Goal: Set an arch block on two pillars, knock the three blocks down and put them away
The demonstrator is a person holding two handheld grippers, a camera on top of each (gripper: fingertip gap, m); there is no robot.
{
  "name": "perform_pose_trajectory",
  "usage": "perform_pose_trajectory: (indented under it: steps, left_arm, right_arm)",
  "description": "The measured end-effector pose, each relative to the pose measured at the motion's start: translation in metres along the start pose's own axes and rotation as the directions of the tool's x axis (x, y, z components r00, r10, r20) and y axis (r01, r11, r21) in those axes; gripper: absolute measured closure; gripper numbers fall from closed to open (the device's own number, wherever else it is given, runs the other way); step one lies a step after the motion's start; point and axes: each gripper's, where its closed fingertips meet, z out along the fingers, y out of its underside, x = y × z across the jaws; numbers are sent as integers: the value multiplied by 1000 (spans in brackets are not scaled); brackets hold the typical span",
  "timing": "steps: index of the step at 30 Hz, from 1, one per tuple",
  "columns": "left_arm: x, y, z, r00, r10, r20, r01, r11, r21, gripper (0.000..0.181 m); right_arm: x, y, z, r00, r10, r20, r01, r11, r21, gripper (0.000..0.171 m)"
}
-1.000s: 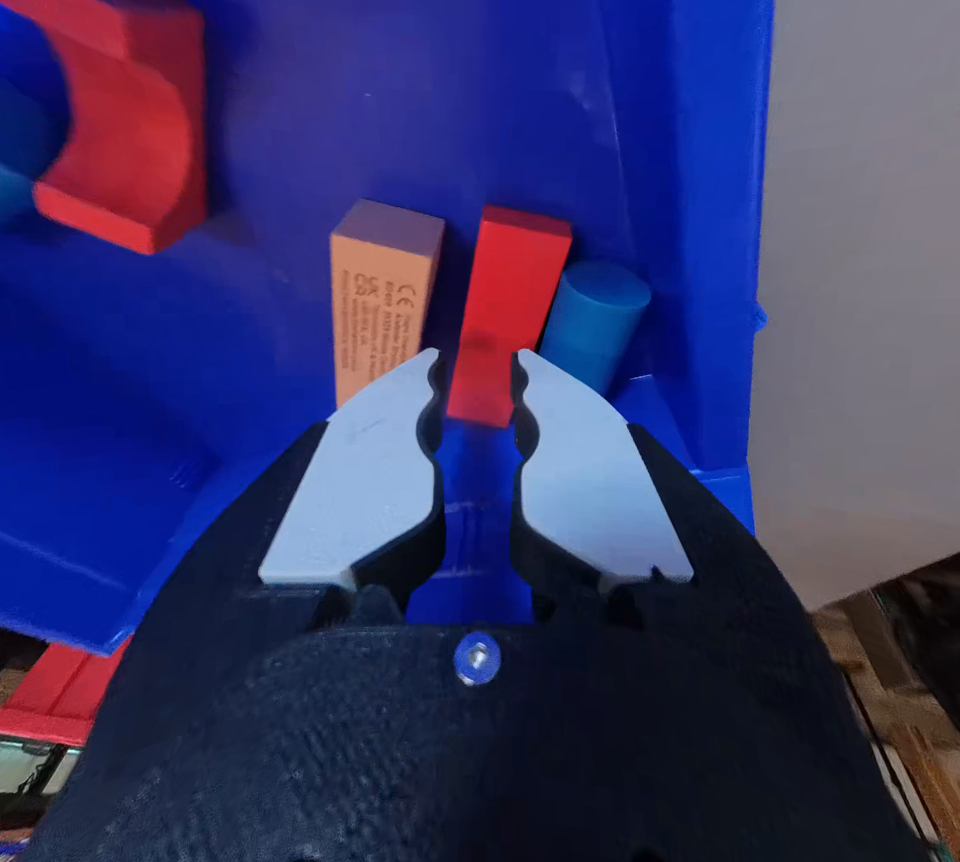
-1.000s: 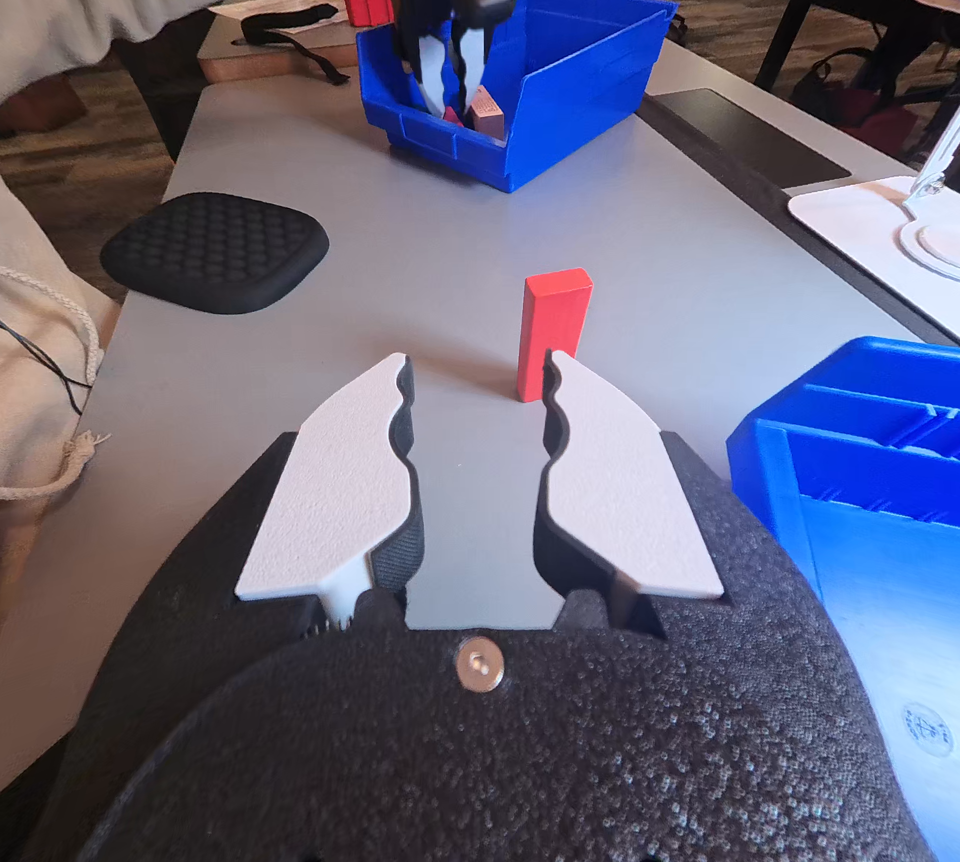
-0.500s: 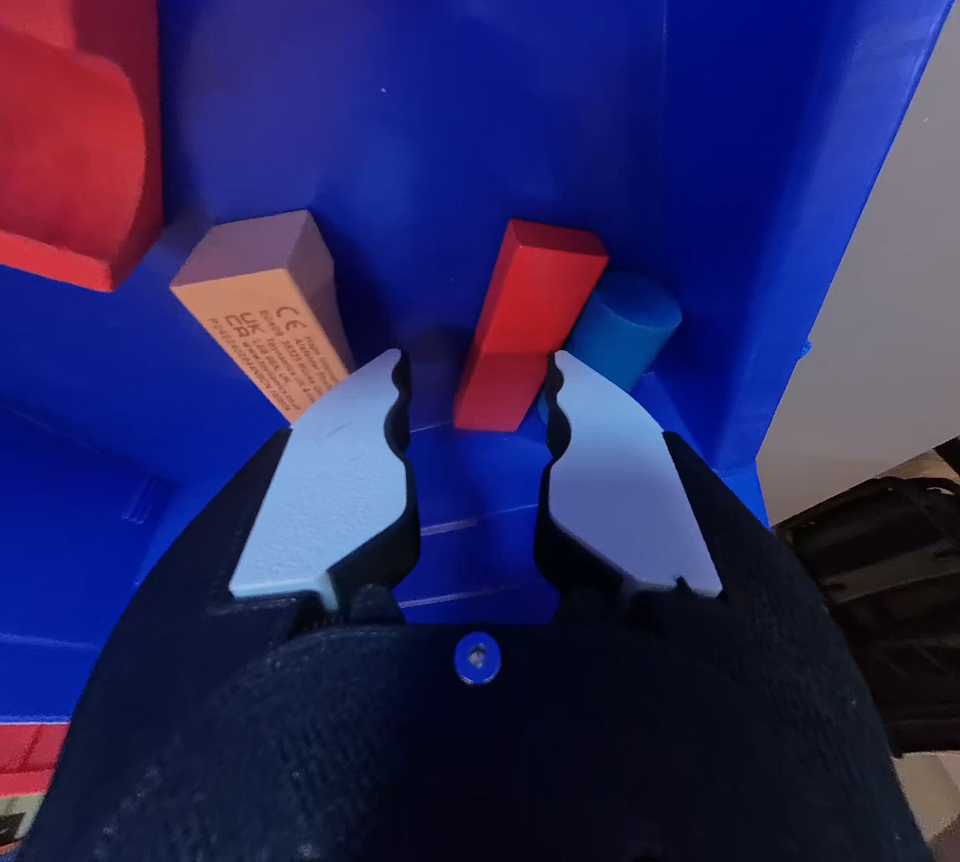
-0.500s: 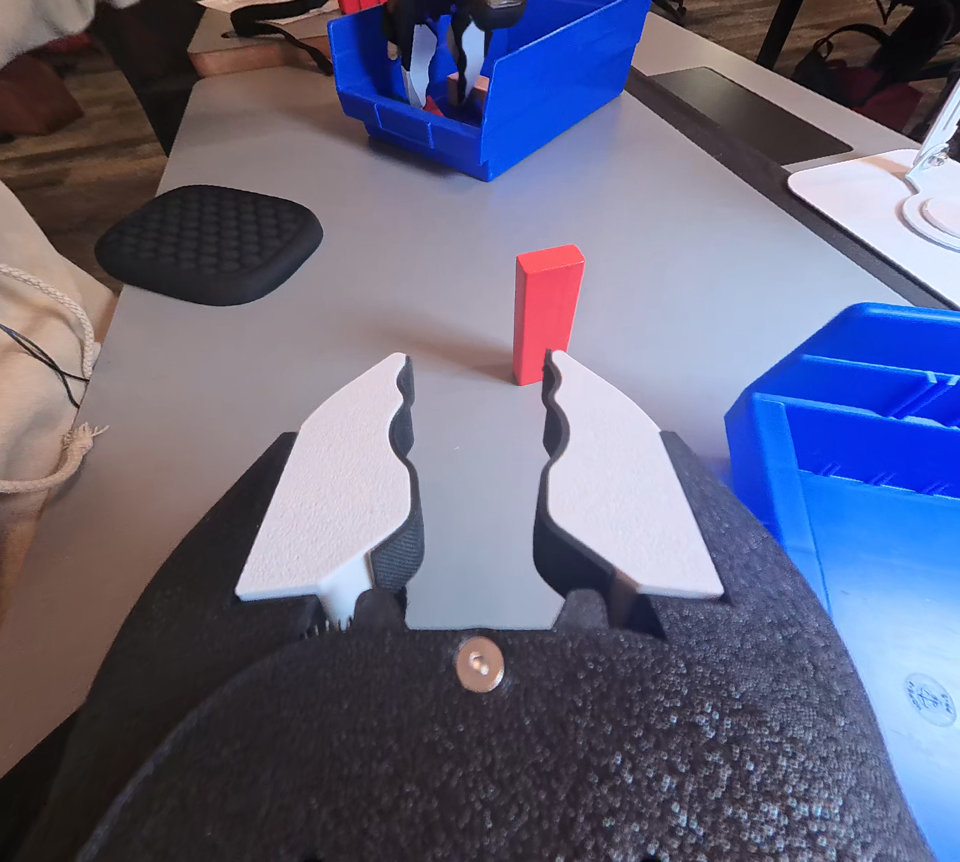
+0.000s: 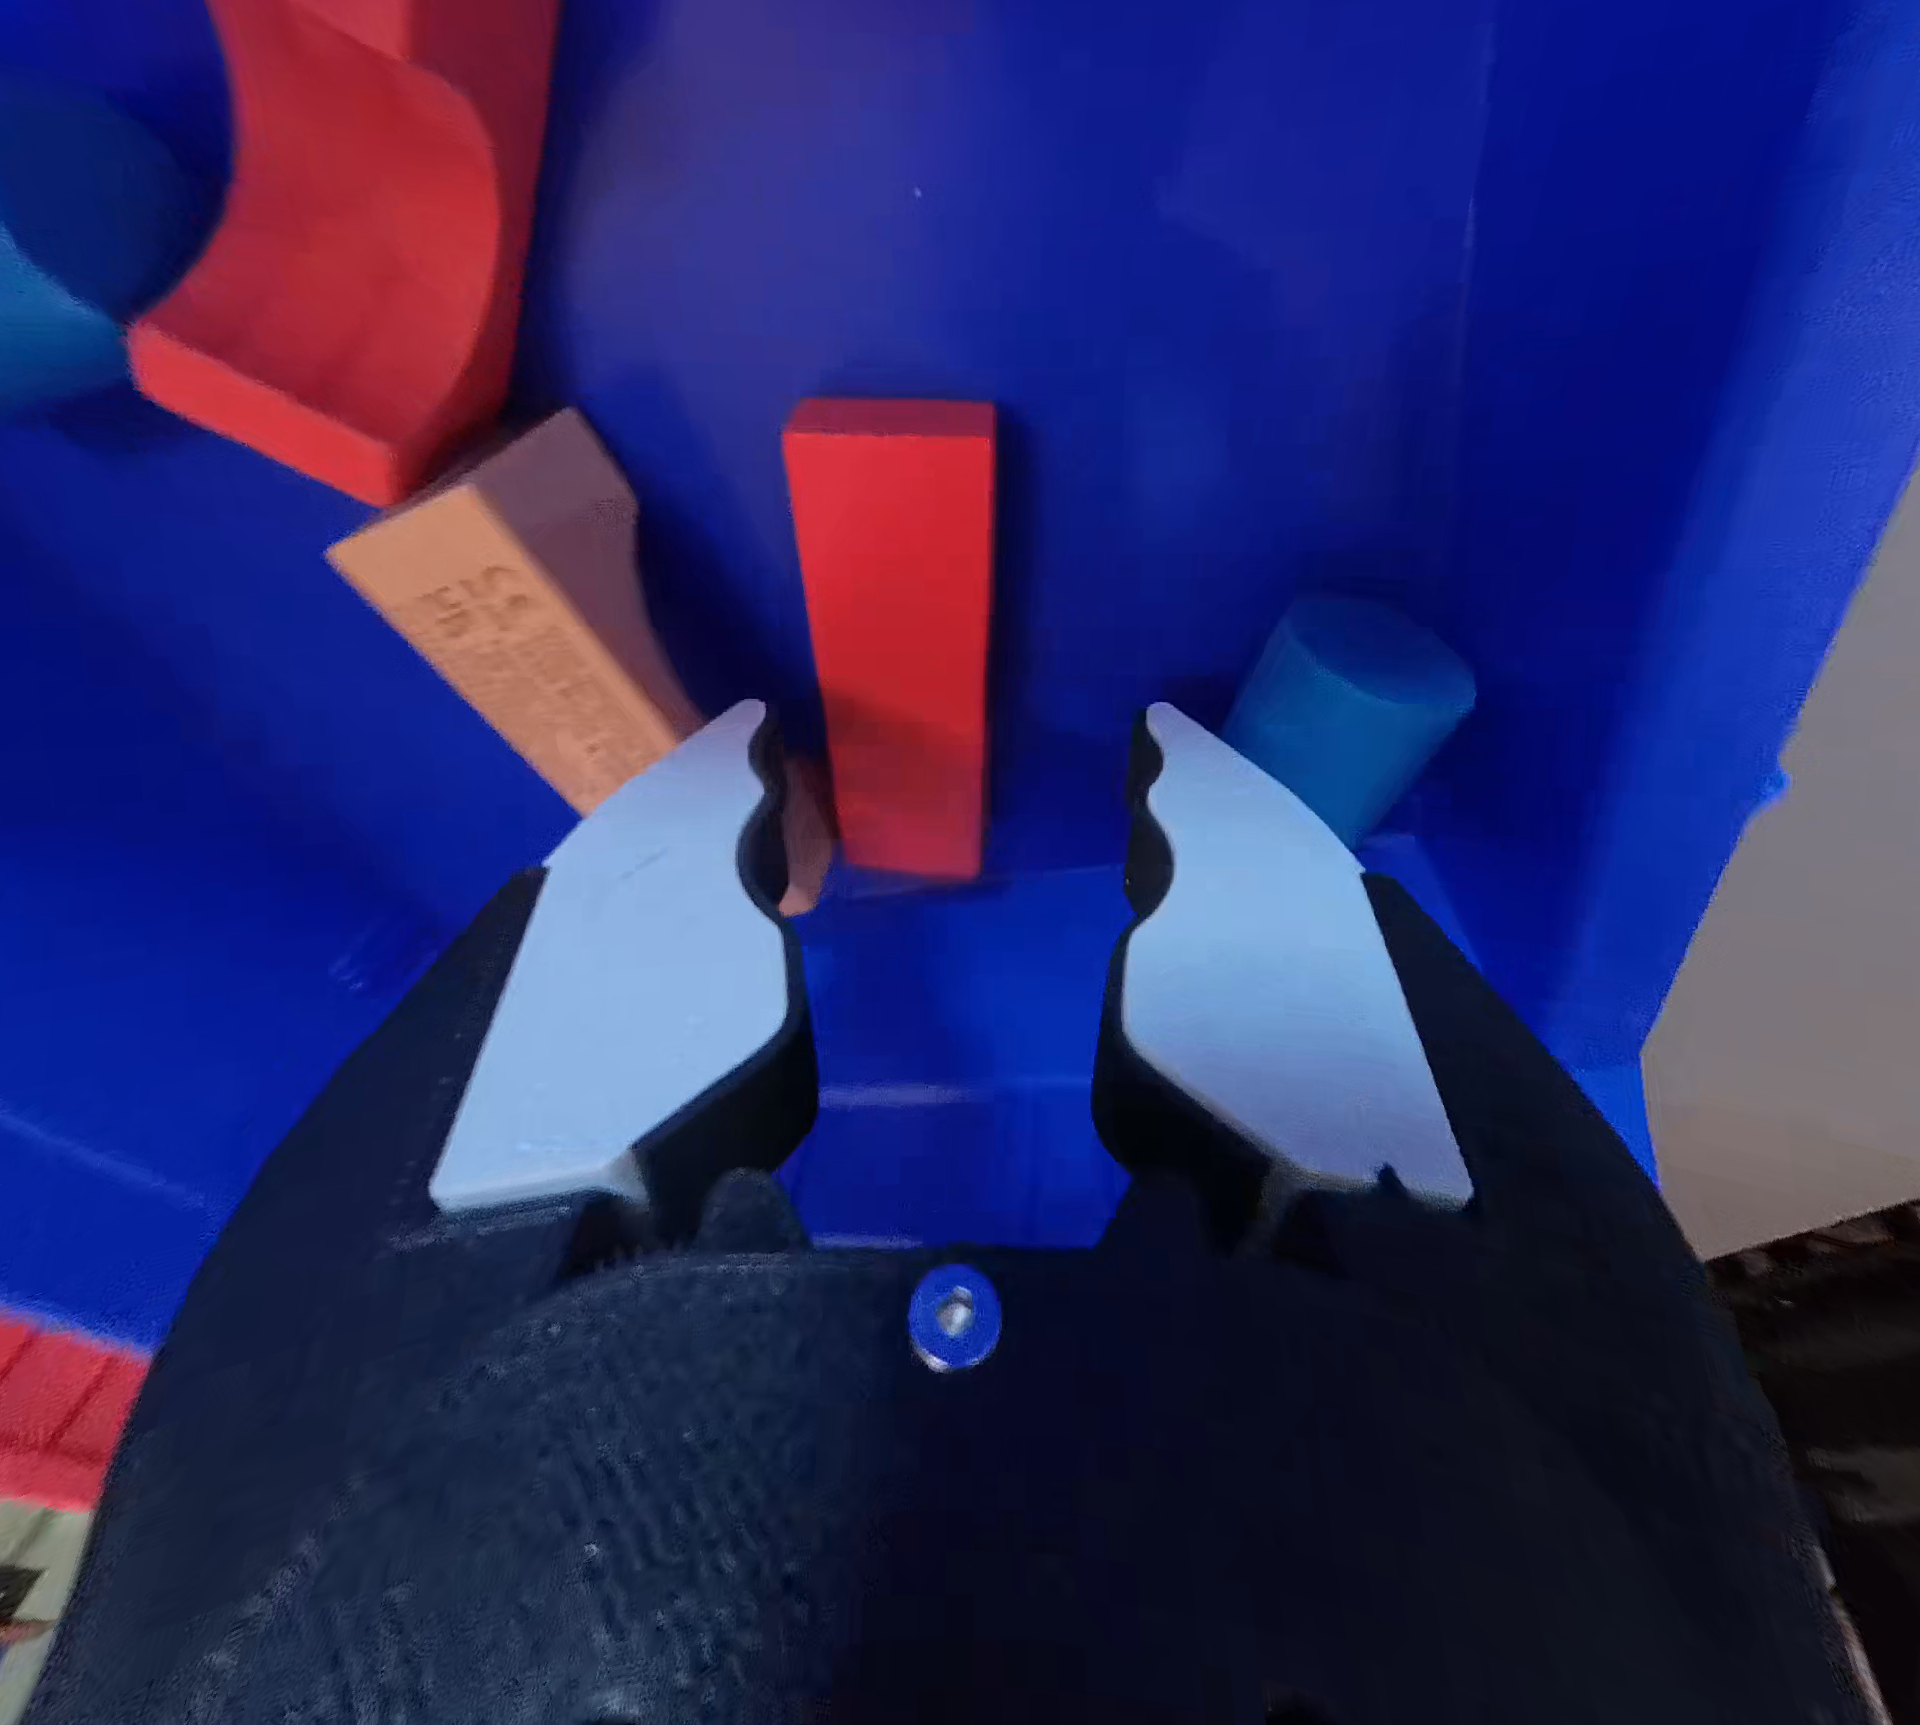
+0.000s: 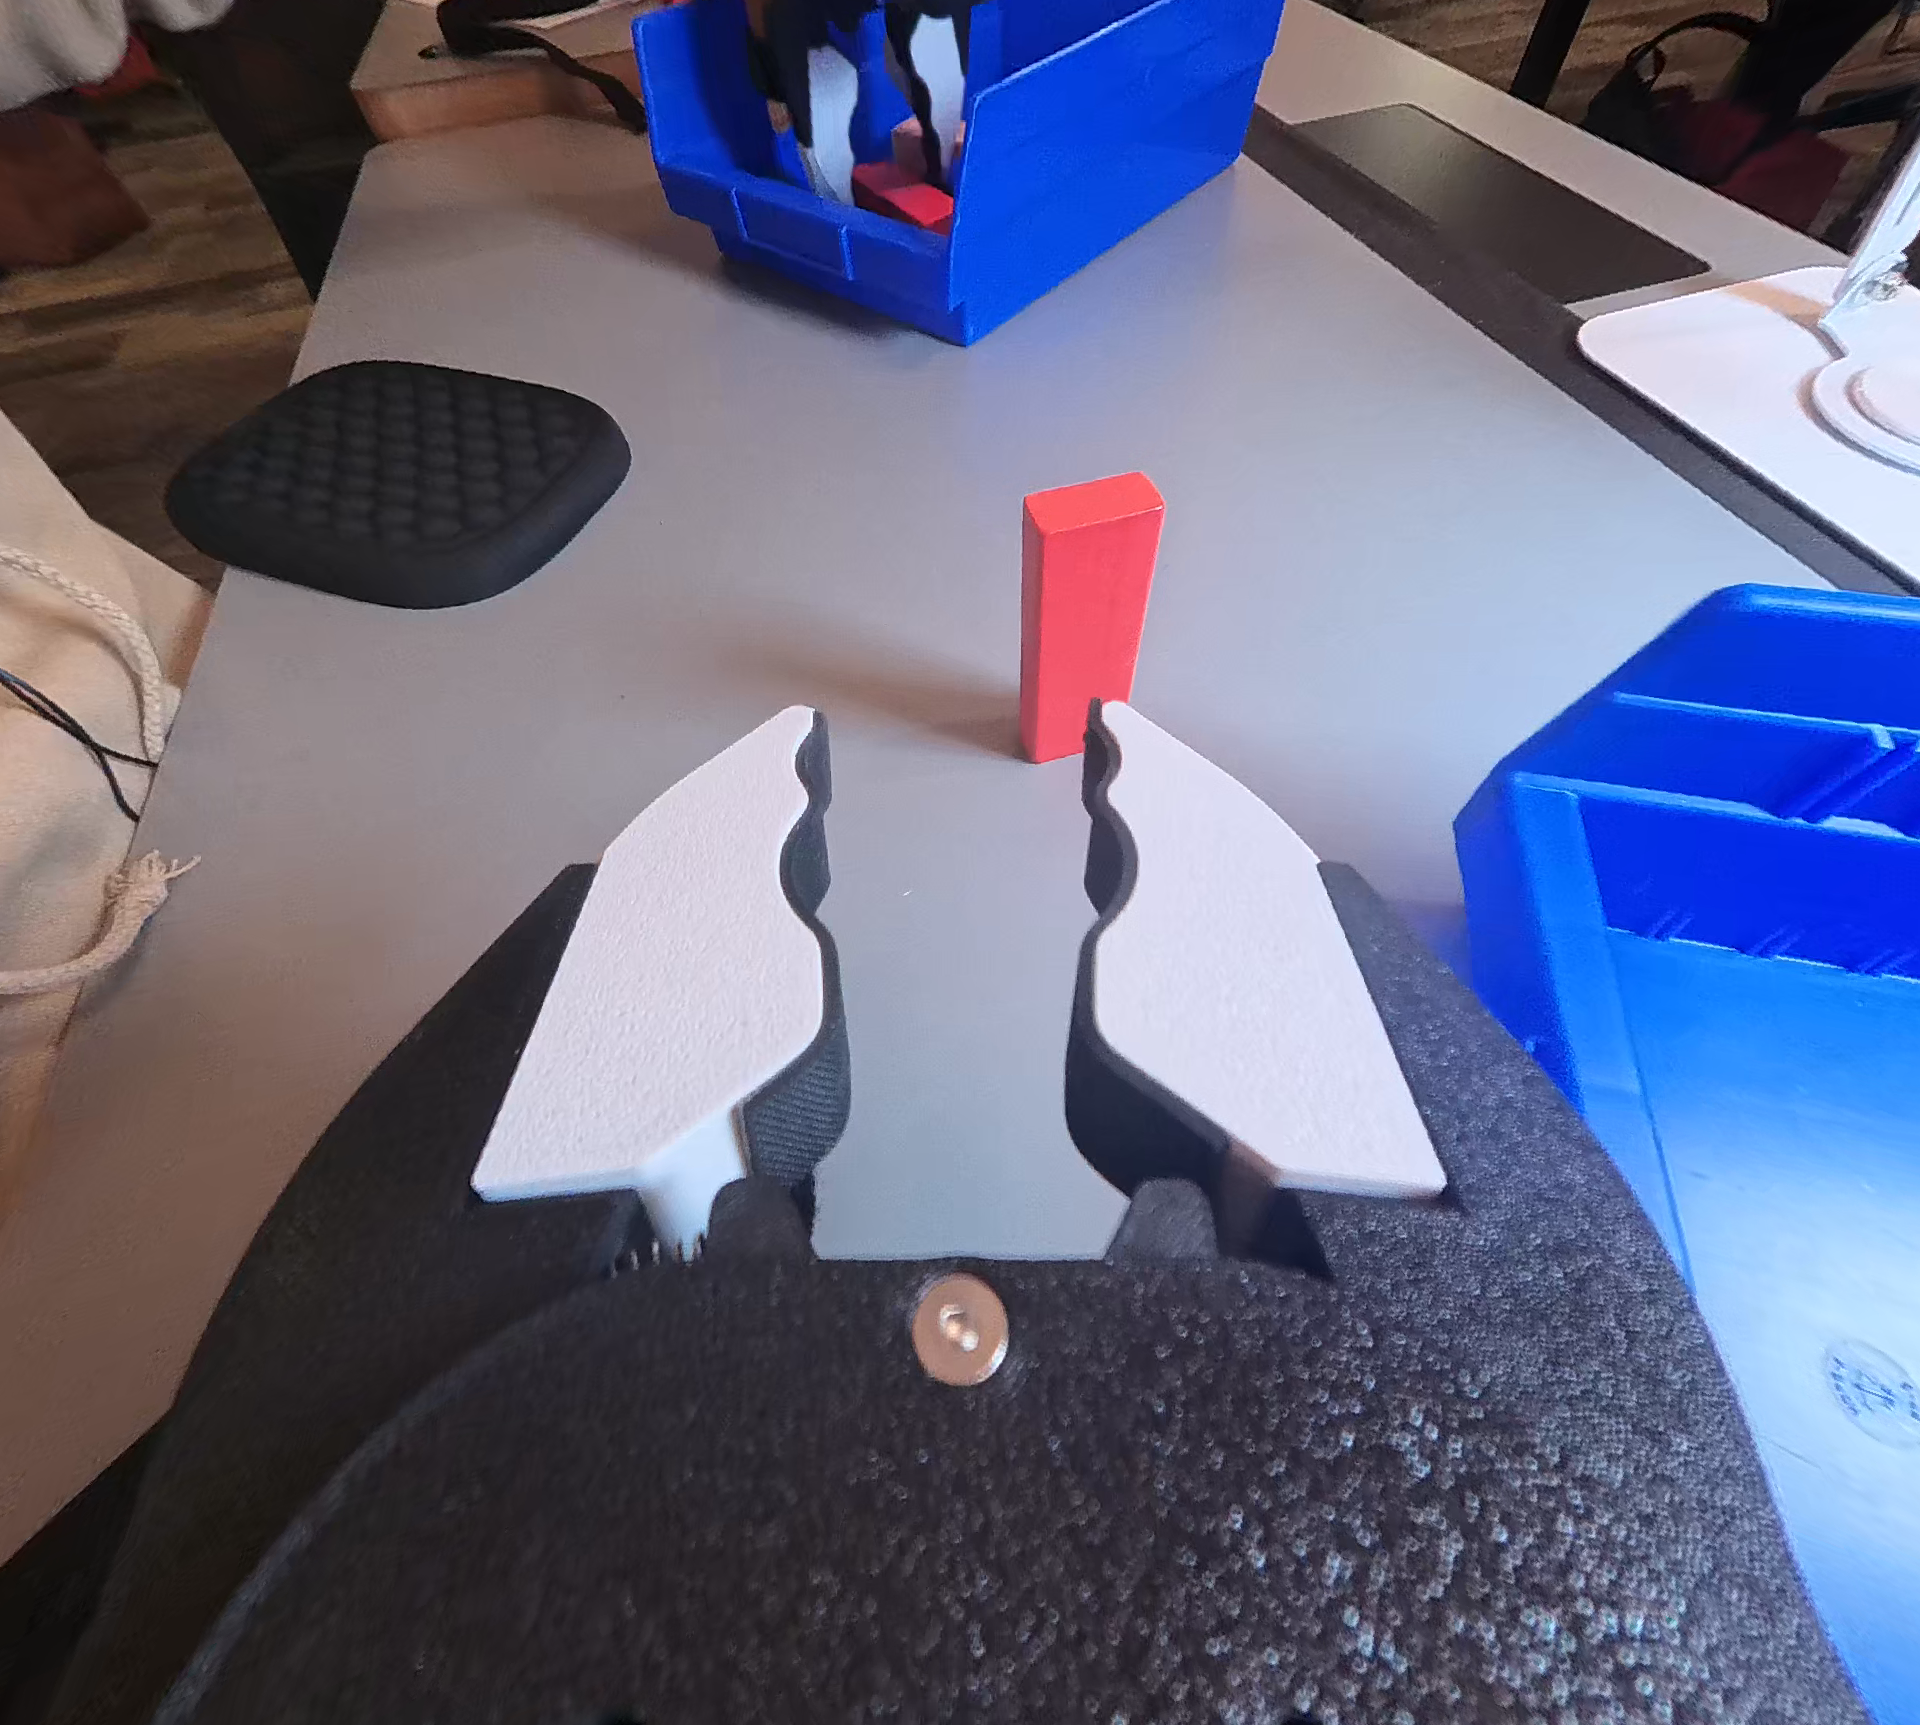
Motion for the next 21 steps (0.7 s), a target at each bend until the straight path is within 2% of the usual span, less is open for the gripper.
perform_pose_trajectory:
  steps: [2,4,6,7,9,12,14,17,21]
  left_arm:
    - [3,-6,6,998,-15,-54,16,1000,10,125]
    - [1,-17,5,996,-36,-78,41,997,60,149]
    - [6,-26,-1,995,-9,-99,20,994,109,147]
    - [5,-36,-11,997,8,-80,6,985,172,149]
    - [1,-64,-47,998,-6,-56,27,919,394,149]
    - [2,-107,-122,999,-32,-4,25,683,730,150]
    - [17,-133,-165,999,-33,20,-1,491,871,149]
    - [64,-173,-204,1000,19,4,-8,229,973,149]
    - [147,-224,-225,972,211,-102,116,-57,992,149]
  right_arm:
    - [0,1,1,1000,0,-2,0,1000,-5,124]
    - [0,2,1,1000,1,-6,-1,1000,-9,124]
    - [1,2,0,1000,2,-9,-2,1000,-8,125]
    - [1,2,0,1000,2,-10,-2,1000,-6,125]
    - [2,2,0,1000,4,-9,-4,1000,1,126]
    - [2,-1,1,1000,9,-10,-9,1000,15,127]
    - [-1,-7,3,1000,-1,-14,2,999,37,127]
    - [-17,-25,8,999,-35,-4,35,995,98,127]
    - [-47,-41,25,996,-79,44,72,988,133,124]
